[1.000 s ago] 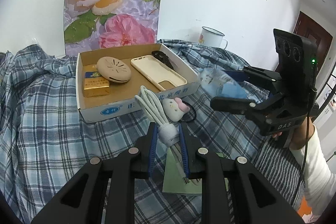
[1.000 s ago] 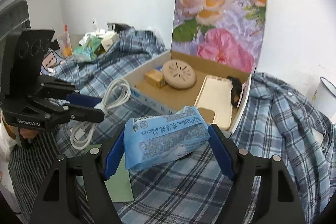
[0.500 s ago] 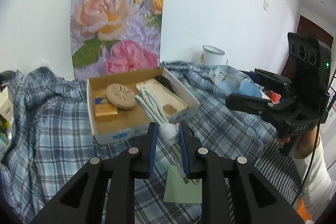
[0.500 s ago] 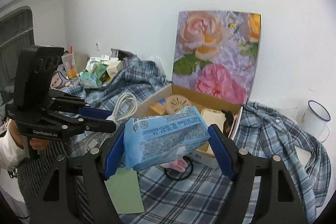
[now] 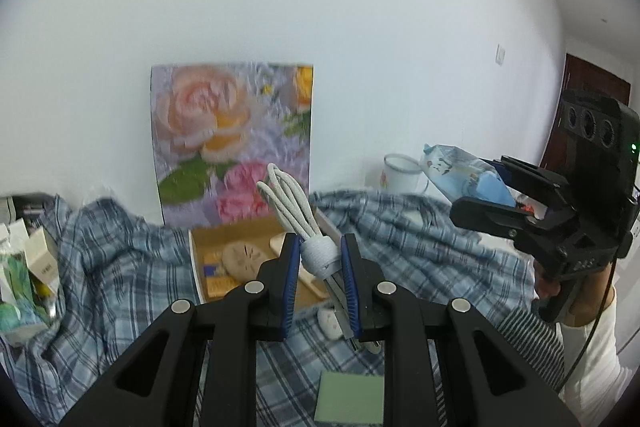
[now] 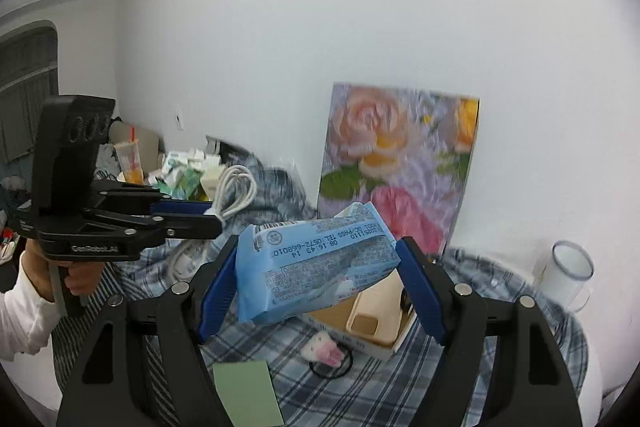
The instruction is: Organize soft objects
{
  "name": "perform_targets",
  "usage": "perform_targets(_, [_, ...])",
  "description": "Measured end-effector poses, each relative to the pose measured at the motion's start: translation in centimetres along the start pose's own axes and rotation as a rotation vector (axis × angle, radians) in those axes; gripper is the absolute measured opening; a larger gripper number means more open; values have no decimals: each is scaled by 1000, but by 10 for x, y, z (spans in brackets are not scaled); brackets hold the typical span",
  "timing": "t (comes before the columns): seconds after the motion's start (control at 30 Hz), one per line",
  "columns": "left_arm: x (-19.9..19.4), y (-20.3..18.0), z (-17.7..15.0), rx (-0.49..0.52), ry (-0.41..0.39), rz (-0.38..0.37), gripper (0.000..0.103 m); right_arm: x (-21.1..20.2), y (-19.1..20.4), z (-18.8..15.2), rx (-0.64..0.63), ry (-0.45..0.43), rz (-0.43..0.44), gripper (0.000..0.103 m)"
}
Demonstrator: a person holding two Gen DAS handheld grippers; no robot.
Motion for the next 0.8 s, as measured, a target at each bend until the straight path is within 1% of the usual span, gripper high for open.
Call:
perform_targets(0.2, [-19,-3,28,18,-59,1,22,-25,13,33,-48,-66,-16,75])
perform_targets(0.4, [-28,-3,54,19,-109,-6,22,-34,15,60,-55,-126,-9,75])
perform_targets(0.67, [-18,4,75,12,-131,7,22,-26,11,88,-55,-175,14,75])
perform_targets(0.8, [-9,5,87,11,-132,-1,22,-23,5,100,-46,-200,26,75])
Point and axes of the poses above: each gripper's, at about its wrist camera, not at the fingertips, and x roughly the way its jaws point, y to its left, z to its top, the point moved 10 cm from there along x, roughly the way its jaws point, and after that the axes turned 12 degrees about y, right-handed, at the moved point
